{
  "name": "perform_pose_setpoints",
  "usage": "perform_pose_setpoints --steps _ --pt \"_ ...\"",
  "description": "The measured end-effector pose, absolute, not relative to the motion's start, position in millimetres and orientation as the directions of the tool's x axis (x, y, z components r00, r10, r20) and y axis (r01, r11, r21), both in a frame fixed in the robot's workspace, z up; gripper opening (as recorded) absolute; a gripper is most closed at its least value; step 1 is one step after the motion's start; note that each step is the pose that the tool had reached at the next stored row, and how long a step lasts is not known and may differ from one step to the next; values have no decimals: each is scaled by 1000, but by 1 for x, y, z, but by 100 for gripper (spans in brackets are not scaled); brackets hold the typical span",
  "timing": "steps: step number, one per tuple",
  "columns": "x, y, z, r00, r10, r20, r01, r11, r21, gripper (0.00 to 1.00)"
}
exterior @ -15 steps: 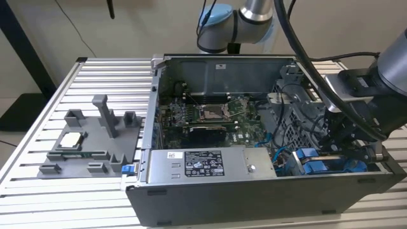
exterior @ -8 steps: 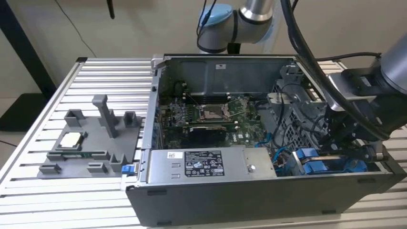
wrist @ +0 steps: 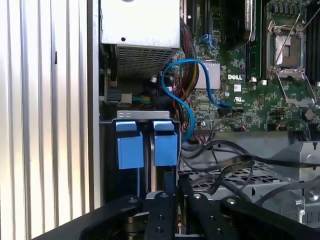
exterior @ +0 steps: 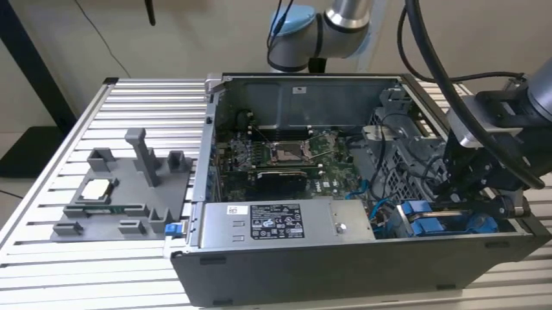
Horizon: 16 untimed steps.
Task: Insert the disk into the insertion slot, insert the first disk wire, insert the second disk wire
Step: 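Insert the second disk wire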
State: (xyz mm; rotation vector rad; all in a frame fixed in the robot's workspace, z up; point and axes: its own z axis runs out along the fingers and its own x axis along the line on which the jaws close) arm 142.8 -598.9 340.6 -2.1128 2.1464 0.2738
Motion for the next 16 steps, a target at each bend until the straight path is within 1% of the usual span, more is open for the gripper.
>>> perform_pose_setpoints --steps 2,4,16 --pt "145 -599 340 -23 -977 -210 -998 11 60 16" --pt "147 -599 339 -24 -977 -211 -998 11 65 16" --pt "151 -599 335 -28 -977 -210 -997 12 78 16"
